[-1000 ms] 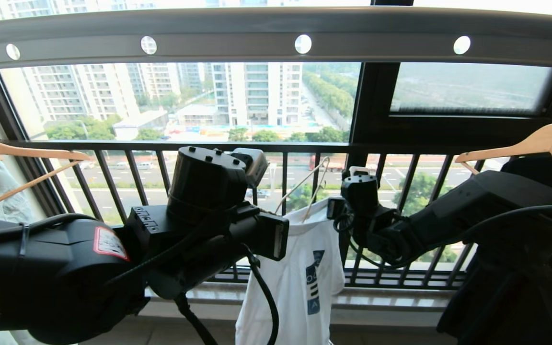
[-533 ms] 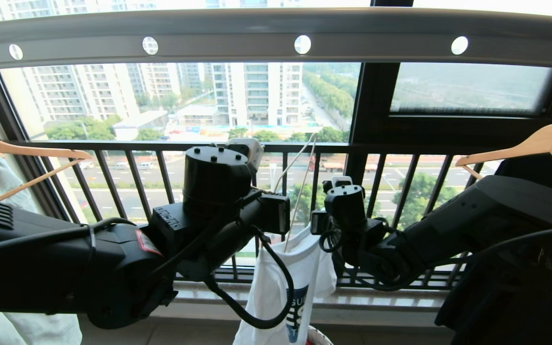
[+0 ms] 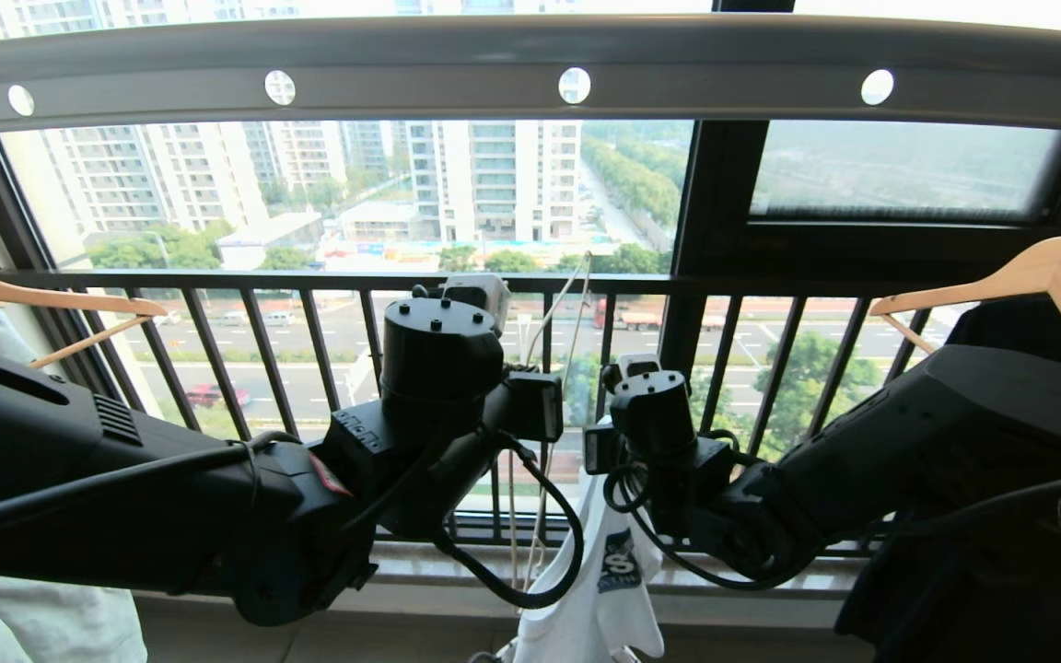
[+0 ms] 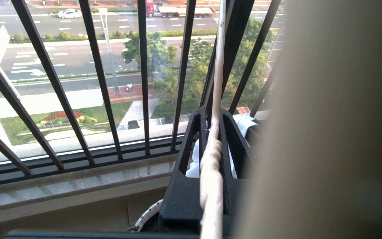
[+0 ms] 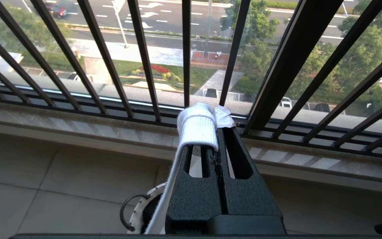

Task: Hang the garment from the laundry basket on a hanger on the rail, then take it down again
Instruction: Take the clothes off the clothes rack

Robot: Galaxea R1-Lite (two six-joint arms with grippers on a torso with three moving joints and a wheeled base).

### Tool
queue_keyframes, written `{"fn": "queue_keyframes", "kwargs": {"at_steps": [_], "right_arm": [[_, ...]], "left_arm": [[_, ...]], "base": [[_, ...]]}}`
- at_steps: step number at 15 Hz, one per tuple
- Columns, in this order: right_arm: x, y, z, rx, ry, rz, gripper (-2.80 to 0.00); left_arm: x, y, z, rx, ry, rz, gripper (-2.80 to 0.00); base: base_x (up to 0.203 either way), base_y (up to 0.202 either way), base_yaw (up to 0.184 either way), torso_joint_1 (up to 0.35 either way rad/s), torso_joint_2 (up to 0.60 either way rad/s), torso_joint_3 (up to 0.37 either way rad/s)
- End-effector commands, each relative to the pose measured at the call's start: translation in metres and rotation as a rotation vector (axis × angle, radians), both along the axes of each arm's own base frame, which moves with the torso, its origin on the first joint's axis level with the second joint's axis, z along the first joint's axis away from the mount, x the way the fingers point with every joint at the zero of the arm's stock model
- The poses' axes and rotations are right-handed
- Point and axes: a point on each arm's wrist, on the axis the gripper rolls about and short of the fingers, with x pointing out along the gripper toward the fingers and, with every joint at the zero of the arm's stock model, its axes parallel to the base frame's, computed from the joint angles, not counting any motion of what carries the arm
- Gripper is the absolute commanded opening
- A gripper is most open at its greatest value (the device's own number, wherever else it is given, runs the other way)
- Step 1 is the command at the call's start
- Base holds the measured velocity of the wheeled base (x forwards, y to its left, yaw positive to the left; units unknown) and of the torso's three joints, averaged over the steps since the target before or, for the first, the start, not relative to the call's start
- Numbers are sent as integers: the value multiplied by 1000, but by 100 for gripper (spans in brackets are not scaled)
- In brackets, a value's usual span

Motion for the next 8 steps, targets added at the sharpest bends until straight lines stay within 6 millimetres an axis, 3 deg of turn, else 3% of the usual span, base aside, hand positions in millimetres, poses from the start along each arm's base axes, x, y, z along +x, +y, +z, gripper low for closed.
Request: {"fn": "queue_keyframes", "kwargs": {"at_steps": [1,8], "right_arm": [[-4,5,-14,-33,26,21,-280],[3,4,-51,-122,99,50,-280]], "left_arm": [[8,-5,-2,-42,-47,34,-280],[11,-4,-7,19,-22,58,-280]], "base": [[0,0,0,0,0,0],[0,0,0,0,0,0]]}}
